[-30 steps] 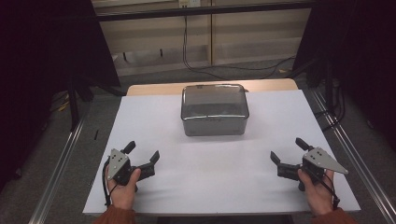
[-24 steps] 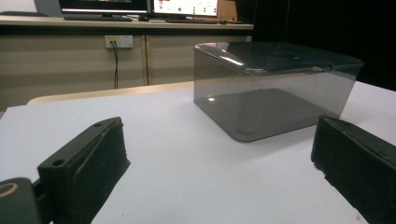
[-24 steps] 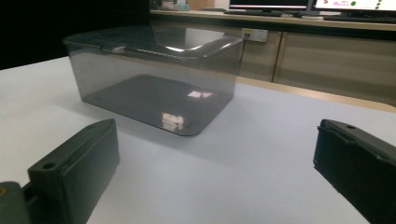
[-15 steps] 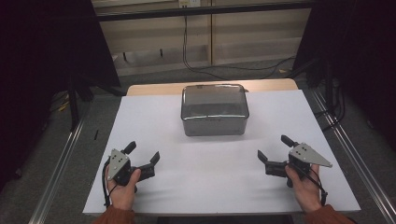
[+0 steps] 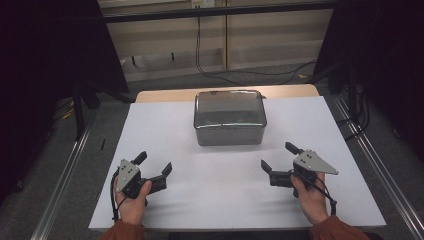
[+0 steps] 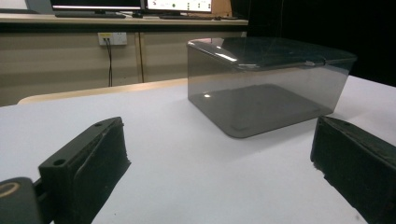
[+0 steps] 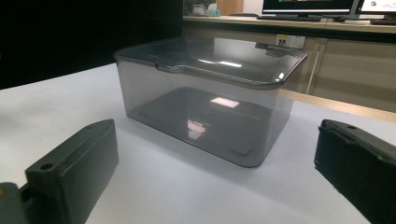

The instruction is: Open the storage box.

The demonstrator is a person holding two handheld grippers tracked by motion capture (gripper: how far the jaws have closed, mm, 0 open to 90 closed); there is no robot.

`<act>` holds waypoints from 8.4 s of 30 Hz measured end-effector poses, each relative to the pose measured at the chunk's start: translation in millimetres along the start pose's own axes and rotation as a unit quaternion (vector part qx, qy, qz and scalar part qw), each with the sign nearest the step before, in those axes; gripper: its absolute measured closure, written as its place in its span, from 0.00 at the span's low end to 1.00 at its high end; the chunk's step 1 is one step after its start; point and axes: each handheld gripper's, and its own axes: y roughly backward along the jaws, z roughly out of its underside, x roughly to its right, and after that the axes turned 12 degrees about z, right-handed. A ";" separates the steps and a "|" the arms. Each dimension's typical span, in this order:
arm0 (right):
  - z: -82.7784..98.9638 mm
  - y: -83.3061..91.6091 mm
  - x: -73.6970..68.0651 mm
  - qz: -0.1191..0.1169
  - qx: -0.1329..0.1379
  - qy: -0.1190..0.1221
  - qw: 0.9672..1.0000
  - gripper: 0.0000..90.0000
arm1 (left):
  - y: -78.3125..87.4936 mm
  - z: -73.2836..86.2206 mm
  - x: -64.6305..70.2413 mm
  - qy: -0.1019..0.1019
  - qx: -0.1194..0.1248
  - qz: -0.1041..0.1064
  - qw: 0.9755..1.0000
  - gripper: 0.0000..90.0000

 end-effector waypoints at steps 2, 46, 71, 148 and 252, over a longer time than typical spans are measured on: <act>-0.8 -2.4 -2.0 0.001 0.000 0.003 1.000 0.00 | -0.3 -0.2 0.0 0.000 0.002 0.000 1.000 0.04; -41.5 -71.1 -49.7 -0.031 0.035 0.161 0.986 0.09 | -4.8 -0.1 -1.6 0.001 0.002 0.006 1.000 0.04; -41.5 -94.7 -76.8 0.027 0.066 0.434 0.898 0.28 | -5.4 0.6 -2.5 0.001 -0.004 0.006 1.000 0.04; -44.7 -109.3 -83.7 0.062 0.085 0.566 0.817 0.87 | -51.4 -16.1 1.6 -0.012 -0.025 0.086 0.996 0.05; -67.4 -104.1 -35.7 0.066 0.039 0.353 0.932 0.24 | -171.3 -58.4 -26.3 -0.163 0.018 0.062 0.985 0.57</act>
